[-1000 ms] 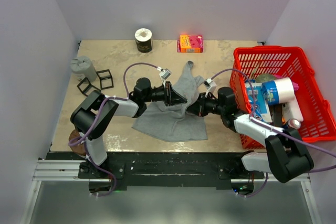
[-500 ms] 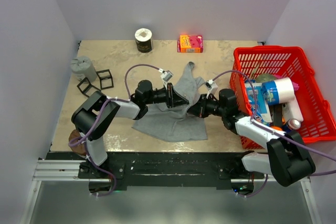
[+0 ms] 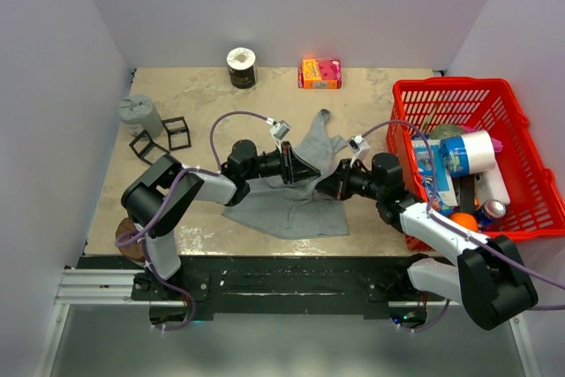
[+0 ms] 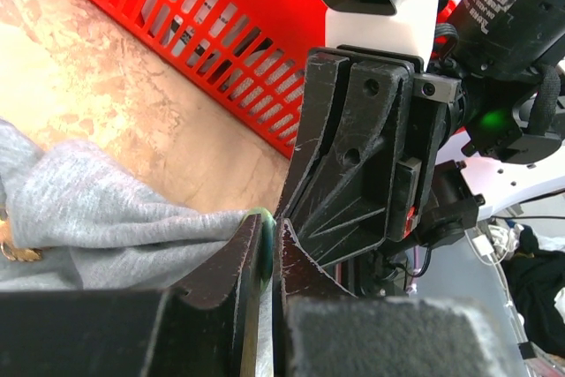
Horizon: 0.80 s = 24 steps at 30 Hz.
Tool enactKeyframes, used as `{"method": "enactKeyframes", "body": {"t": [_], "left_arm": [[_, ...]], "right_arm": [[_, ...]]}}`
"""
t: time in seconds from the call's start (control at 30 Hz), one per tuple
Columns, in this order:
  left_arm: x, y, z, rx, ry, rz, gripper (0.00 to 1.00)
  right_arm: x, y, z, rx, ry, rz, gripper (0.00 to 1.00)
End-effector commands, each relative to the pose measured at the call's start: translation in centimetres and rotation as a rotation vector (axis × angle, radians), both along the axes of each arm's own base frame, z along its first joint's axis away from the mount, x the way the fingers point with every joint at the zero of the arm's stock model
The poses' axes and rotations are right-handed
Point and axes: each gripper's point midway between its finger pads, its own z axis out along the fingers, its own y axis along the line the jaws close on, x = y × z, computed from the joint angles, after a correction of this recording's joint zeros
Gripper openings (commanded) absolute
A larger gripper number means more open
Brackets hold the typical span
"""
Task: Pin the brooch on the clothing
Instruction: Cross the brooch over the flattened clothing.
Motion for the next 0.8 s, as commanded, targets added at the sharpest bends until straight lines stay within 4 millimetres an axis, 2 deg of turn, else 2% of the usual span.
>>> {"method": "enactKeyframes", "body": {"t": [0.0, 0.1, 0.33, 0.5, 0.77], "left_arm": [[-2.9, -0.9, 0.5, -0.024, 0.008, -0.093, 0.0], [-2.5, -0.7, 0.5, -0.009, 0.003, -0.059, 0.0], [-1.6, 0.5, 2.2, -0.04, -0.03, 0.001, 0.0], [-2.0, 0.7, 3.4, -0.1, -0.031, -0.001, 0.0], [-1.9, 2.1, 3.7, -0.147, -0.021, 0.092, 0.0]], "right_arm": [[1.8, 0.1, 4.0, 0.056, -0.153, -0.05, 0.0], [1.9, -0.2, 3.1, 0.027, -0.136, -0.062, 0.0], [0.9, -0.9, 0.6, 0.004, -0.08, -0.08, 0.0], [0.7, -0.7, 0.2, 0.024, -0.07, -0.078, 0.0], [0.7, -0.2, -0.3, 0.052, -0.047, -0.056, 0.0]]}}
